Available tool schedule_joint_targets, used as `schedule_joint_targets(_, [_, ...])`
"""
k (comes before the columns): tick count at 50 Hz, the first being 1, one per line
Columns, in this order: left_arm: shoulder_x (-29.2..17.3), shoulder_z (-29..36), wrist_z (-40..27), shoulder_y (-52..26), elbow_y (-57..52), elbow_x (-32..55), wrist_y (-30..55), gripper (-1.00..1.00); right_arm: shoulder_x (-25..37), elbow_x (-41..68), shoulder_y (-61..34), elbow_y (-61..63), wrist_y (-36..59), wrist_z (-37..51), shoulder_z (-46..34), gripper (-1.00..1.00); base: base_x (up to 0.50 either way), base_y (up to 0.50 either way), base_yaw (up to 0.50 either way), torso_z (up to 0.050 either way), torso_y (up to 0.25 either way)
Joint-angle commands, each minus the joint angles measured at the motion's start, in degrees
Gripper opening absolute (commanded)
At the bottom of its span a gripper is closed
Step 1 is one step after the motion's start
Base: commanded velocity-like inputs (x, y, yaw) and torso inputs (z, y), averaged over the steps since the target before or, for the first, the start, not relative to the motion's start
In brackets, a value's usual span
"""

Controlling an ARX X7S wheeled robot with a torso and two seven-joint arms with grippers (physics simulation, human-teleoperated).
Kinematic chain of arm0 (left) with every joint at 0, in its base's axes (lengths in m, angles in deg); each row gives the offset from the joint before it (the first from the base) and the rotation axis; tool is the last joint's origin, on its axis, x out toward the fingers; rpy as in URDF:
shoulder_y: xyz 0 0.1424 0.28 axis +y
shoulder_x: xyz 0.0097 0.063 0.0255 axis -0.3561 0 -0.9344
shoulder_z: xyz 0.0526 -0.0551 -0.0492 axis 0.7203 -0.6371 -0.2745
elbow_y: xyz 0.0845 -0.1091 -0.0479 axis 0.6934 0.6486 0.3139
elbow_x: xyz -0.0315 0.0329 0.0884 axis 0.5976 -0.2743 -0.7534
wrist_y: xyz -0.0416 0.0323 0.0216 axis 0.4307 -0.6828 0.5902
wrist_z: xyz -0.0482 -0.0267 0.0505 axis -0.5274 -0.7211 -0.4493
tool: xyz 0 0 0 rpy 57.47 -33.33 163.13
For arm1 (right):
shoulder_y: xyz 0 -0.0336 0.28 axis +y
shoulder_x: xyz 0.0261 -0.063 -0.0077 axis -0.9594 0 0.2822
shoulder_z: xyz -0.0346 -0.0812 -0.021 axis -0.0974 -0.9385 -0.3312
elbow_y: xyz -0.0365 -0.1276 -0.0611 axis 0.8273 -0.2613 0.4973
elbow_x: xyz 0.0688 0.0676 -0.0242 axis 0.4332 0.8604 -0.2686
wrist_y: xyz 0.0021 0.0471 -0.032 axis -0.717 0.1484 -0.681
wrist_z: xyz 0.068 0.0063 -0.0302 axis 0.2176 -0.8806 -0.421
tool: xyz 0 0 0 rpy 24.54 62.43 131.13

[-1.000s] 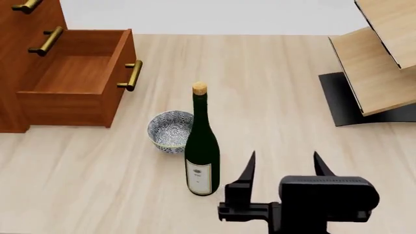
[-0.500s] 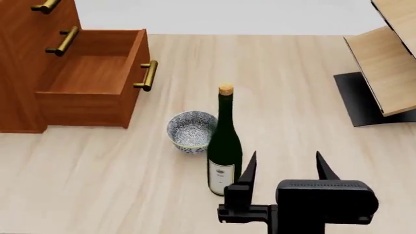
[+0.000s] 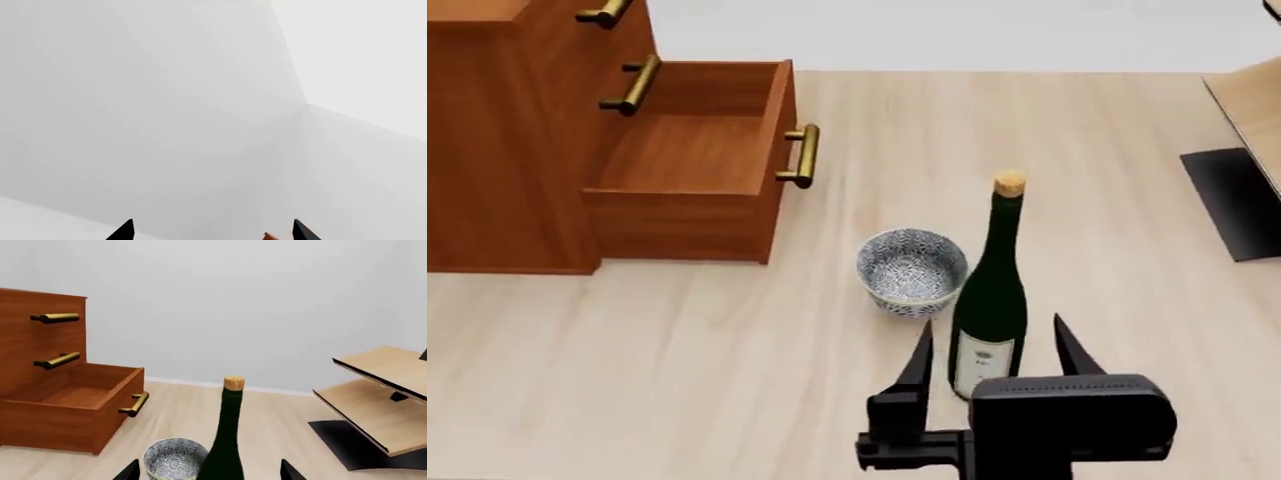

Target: Close the bottom drawer of the cabinet and open the top drawer.

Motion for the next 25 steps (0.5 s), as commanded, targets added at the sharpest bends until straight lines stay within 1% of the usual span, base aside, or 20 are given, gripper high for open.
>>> schedule_joint_targets(1, [-1.21, 0.91, -1.21, 0.21, -0.82, 0.00, 0.64, 1.00, 0.69, 0.34, 0.06, -0.34, -1.00, -0.34, -1.11, 1.00, 0.00, 0.31, 0.00, 0.000, 0.000])
schedule_joint_targets(3, [-0.54, 0.94, -0.50, 0.80, 0.55, -0.42, -1.26, 1.00, 0.89, 0.67, 0.51, -0.24, -2.02, -0.85, -1.42, 1.00, 0.00, 0.31, 0.00, 0.000, 0.000])
schedule_joint_targets(4, [-1.39, 1.00, -1.76, 0.13, -0.93, -0.16, 0.85, 1.00, 0.95, 0.79, 0.52, 0.01, -1.93, -0.88, -1.42, 1.00, 0.00, 0.30, 0.00, 0.000, 0.000])
schedule_joint_targets(5, [-0.98, 1.01, -1.06, 0.52, 0.03, -0.26, -0.49, 1.00, 0.97, 0.88, 0.49, 0.06, -1.93, -0.87, -1.41, 1.00, 0.00, 0.31, 0.00, 0.000, 0.000])
schedule_joint_targets(6, [-1.52, 1.05, -1.68, 0.03, -0.54, -0.11, 0.56, 1.00, 1.00, 0.96, 0.47, 0.07, -1.92, -0.85, -1.39, 1.00, 0.00, 0.30, 0.00, 0.000, 0.000])
schedule_joint_targets(10, [-0.64, 1.25, -0.40, 1.09, 1.21, -0.43, -2.30, 1.00, 1.19, 1.11, 0.51, 0.17, -2.12, -0.84, -1.54, 1.00, 0.00, 0.31, 0.00, 0.000, 0.000])
schedule_joint_targets(14, [-0.99, 1.47, -0.84, 1.11, 0.86, -0.30, -1.99, 1.00, 1.29, 1.46, 0.52, 0.39, -2.12, -0.75, -1.43, 1.00, 0.02, 0.31, 0.00, 0.000, 0.000])
schedule_joint_targets(15, [-2.09, 1.56, -2.35, 0.23, -0.96, 0.04, 0.69, 1.00, 1.28, 1.63, 0.49, 0.39, -2.14, -0.77, -1.35, 1.00, 0.04, 0.31, 0.00, 0.000, 0.000])
schedule_joint_targets(16, [-1.72, 1.58, -1.86, 0.62, -0.30, -0.11, -0.36, 1.00, 1.28, 1.81, 0.48, 0.39, -2.18, -0.80, -1.30, 1.00, 0.04, 0.31, 0.00, 0.000, 0.000])
schedule_joint_targets(20, [-2.53, 1.66, -2.91, 0.06, -1.14, 0.29, 1.19, 1.00, 1.38, 1.94, 0.47, 0.39, -2.28, -0.68, -1.40, 1.00, 0.06, 0.31, 0.00, 0.000, 0.000])
schedule_joint_targets(21, [-1.58, 1.72, -1.54, 0.95, 0.53, -0.03, -1.37, 1.00, 1.26, 2.25, 0.51, 0.45, -2.34, -0.61, -1.18, 1.00, 0.06, 0.31, 0.00, 0.000, 0.000])
schedule_joint_targets(23, [-1.27, 1.88, -1.09, 1.35, 1.19, -0.21, -2.39, 1.00, 1.37, 2.05, 0.37, 0.29, -2.36, -0.47, -1.37, 1.00, 0.07, 0.31, 0.00, 0.000, 0.000])
schedule_joint_targets(25, [-2.24, 1.96, -2.66, 0.81, -0.83, 0.15, 0.14, 1.00, 1.40, 2.27, 0.35, 0.33, -2.38, -0.47, -1.30, 1.00, 0.07, 0.30, 0.00, 0.000, 0.000])
